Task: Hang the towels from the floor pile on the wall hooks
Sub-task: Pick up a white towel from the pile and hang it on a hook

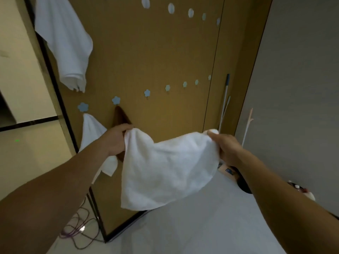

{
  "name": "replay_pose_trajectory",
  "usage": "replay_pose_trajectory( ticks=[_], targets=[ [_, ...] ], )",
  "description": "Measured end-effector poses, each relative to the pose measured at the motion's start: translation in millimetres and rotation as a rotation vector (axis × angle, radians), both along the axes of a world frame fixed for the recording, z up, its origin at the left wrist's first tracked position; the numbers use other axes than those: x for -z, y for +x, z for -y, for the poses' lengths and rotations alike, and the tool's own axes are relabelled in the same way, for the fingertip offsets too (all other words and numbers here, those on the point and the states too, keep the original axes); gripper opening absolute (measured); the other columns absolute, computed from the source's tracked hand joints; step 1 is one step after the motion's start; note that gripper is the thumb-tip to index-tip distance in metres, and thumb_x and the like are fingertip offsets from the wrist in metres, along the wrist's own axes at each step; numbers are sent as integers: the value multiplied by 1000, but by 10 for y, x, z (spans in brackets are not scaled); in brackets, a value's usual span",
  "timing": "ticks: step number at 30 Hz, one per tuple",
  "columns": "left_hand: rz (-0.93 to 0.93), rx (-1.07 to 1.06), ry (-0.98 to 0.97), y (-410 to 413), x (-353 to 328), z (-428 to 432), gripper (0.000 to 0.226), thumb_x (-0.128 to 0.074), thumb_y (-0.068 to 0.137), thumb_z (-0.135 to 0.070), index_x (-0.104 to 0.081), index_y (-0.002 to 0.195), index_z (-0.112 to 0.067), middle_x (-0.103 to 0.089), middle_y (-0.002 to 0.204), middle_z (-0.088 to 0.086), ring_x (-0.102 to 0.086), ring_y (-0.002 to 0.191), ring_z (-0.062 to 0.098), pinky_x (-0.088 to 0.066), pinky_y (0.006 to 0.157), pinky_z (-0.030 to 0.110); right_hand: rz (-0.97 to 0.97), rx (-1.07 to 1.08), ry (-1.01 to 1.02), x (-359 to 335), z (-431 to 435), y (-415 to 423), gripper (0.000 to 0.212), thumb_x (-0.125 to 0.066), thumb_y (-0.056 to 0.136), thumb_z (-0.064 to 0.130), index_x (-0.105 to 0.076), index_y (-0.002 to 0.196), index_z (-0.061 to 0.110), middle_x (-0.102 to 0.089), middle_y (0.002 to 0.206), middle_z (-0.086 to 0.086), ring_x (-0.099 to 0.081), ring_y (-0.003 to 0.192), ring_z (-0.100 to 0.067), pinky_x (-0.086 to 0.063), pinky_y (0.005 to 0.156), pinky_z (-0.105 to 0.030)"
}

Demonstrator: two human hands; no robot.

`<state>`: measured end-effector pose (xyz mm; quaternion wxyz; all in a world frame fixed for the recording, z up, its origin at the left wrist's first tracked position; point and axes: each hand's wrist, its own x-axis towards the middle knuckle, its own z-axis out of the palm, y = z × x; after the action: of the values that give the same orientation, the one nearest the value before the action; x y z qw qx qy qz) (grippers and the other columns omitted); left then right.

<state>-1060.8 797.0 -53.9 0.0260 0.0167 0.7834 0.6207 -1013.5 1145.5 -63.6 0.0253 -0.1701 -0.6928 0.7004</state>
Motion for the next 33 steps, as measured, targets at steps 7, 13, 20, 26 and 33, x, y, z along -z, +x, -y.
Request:
replay_pose_trajectory(
  ticks=[7, 13, 20, 26, 33],
  targets=[
    [-71, -174, 6, -84, -105, 407, 35, -43, 99, -7, -51, 133, -1, -49, 139, 18, -49, 119, 27, -34, 73, 0, -145, 215, -129, -112, 163, -17, 34, -69, 88, 26, -66, 108, -1, -64, 91, -11, -61, 83, -25, -52, 81, -39],
    [183, -182, -1, -104, 249, 586, 26, -56, 95, -15, -63, 119, -7, -53, 133, 13, -50, 116, 32, -44, 99, 39, 67, 56, 113, 204, 488, -40, 36, -55, 97, 33, -52, 71, 8, -41, 59, -6, -37, 52, -19, -32, 58, -34],
    [109, -370, -7, -187, 60, 806, 28, -66, 89, -27, -61, 114, -13, -55, 112, 9, -52, 97, 23, -48, 77, 34, -57, 114, 365, 223, 466, -332, 34, -39, 103, 38, -49, 85, 11, -50, 69, -11, -50, 59, -24, -46, 55, -33],
    [128, -468, -160, -168, 59, 829, 35, -61, 92, -24, -58, 119, -2, -50, 89, 9, -46, 74, 21, -41, 61, 29, -27, -1, 492, 300, 505, -529, 37, -41, 103, 33, -52, 77, 10, -53, 66, -10, -54, 57, -23, -45, 52, -31],
    [285, -487, -51, -103, 37, 756, 44, -68, 84, -24, -55, 121, -5, -50, 100, 9, -46, 83, 21, -40, 60, 28, -96, 48, 244, 184, 475, -794, 24, -59, 95, 21, -60, 113, 4, -60, 98, -12, -58, 76, -20, -57, 81, -41]
  ],
)
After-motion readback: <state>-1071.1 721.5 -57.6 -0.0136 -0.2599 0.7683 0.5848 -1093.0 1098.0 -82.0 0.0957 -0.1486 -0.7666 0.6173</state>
